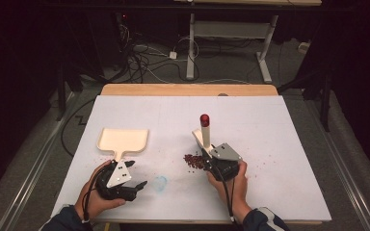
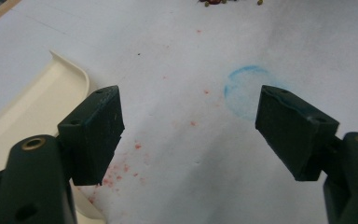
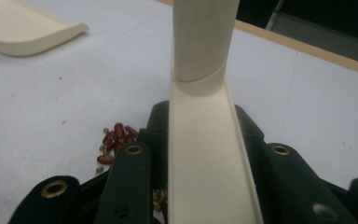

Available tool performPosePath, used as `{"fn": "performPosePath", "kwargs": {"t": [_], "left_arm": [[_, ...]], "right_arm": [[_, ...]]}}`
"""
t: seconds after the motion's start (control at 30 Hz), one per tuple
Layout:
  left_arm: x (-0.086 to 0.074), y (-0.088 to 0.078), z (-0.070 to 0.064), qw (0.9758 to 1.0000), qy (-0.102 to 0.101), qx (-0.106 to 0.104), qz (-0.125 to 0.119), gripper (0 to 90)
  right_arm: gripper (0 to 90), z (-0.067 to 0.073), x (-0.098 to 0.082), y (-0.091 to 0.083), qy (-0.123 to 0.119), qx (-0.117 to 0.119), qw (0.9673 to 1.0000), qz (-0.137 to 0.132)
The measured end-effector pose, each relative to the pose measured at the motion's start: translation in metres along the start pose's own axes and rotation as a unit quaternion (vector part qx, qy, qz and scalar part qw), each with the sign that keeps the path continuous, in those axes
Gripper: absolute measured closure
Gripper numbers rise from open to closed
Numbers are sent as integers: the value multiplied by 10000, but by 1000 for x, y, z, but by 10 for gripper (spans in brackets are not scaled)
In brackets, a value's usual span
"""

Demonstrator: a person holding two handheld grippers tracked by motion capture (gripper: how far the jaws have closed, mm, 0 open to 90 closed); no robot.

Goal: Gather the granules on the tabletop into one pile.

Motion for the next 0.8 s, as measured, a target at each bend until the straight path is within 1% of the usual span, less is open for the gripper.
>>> {"fn": "performPosePath", "kwargs": {"t": [0.03,0.13,0.17,0.27,0.3,0.33,0.37,0.4,0.43,0.5,0.53,0.6,0.63,0.67,0.73,0.77,0.8], "left_arm": [[0,0,0,10000,-8,-3,-16,226],[0,0,1,10000,-20,-1,-9,226],[0,0,1,10000,-24,-6,-10,226],[0,-1,0,10000,15,-1,-12,226],[1,-1,0,10000,30,3,-23,225],[1,-2,0,10000,35,8,-31,225],[1,-2,1,10000,34,24,-39,225],[1,-2,1,10000,37,52,-49,223],[1,-3,2,9999,64,85,-73,219],[2,-4,4,9999,44,118,-100,218],[2,-5,5,9998,43,137,-109,218],[2,-5,5,9998,49,147,-116,218],[2,-6,6,9998,52,154,-116,218],[2,-6,6,9998,52,158,-114,217],[2,-7,7,9998,46,173,-133,217],[2,-8,7,9997,56,198,-138,217],[1,-9,8,9996,55,226,-150,216]], "right_arm": [[676,0,1,1,-11,22,10000,-10],[676,-6,7,-2,11,-52,9999,-92],[676,-8,9,-3,75,-71,9999,-117],[675,-17,15,-11,136,26,9997,-208],[675,-21,18,-14,112,120,9995,-276],[675,-23,21,-18,176,233,9989,-366],[675,-25,24,-23,250,511,9971,-504],[675,-26,26,-28,183,715,9955,-588],[675,-27,28,-32,102,826,9946,-622],[675,-25,30,-41,-48,1254,9899,-666],[675,-23,30,-44,-134,1406,9879,-634],[675,-18,30,-49,-205,1765,9820,-635],[675,-14,29,-50,-204,1929,9791,-616],[675,-10,28,-51,-197,2129,9749,-614],[675,1,27,-51,-176,2357,9702,-526],[675,7,25,-51,-171,2531,9660,-502],[675,13,23,-50,-190,2735,9606,-459]]}}
Point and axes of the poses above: each handheld gripper's, and its own axes: y roughly forward along the jaws, x roughly out of its top, z roughly to its left, the point moved 5 cm from there along y, roughly forward along the jaws, and after that the axes turned 13 degrees about -z, right-handed, at the moved point
